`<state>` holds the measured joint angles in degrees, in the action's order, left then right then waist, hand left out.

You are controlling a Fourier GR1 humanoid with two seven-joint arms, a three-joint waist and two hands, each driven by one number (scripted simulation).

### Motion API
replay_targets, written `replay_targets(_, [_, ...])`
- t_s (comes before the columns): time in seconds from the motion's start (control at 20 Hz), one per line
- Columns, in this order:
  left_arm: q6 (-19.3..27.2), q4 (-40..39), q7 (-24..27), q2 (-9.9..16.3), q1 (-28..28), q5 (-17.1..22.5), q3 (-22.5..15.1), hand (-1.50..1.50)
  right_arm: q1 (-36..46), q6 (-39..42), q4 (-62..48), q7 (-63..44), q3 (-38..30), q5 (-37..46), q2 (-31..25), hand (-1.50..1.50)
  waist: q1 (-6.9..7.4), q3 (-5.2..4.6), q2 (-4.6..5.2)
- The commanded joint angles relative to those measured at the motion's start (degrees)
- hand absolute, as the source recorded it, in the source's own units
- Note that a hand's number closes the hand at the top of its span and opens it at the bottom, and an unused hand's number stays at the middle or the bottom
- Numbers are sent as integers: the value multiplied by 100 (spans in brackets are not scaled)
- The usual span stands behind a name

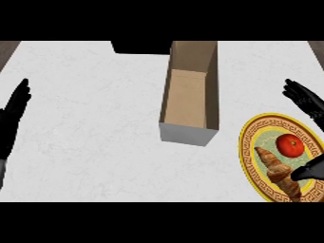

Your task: Pick the tomato from the plate and place it in the cardboard box

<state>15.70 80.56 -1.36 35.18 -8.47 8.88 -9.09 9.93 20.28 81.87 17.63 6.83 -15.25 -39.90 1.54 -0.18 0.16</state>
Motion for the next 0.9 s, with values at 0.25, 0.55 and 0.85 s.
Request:
replay_targets(0.25, [386,-449,-149,-48,159,-333,46,0,-467,1685,-2396,3437,-381,407,-494,-150,-9,71,78])
replay_targets(0.55, [313,-510,59,-206,279,-389,-62,0,277,504,-3025,4157,-7,1804,-898,-150,205,62,79])
replay_targets(0.85, [267,-515,-136,-157,37,-497,-71,0,1042,116,-3335,4135,850,3082,-1413,-150,260,46,79])
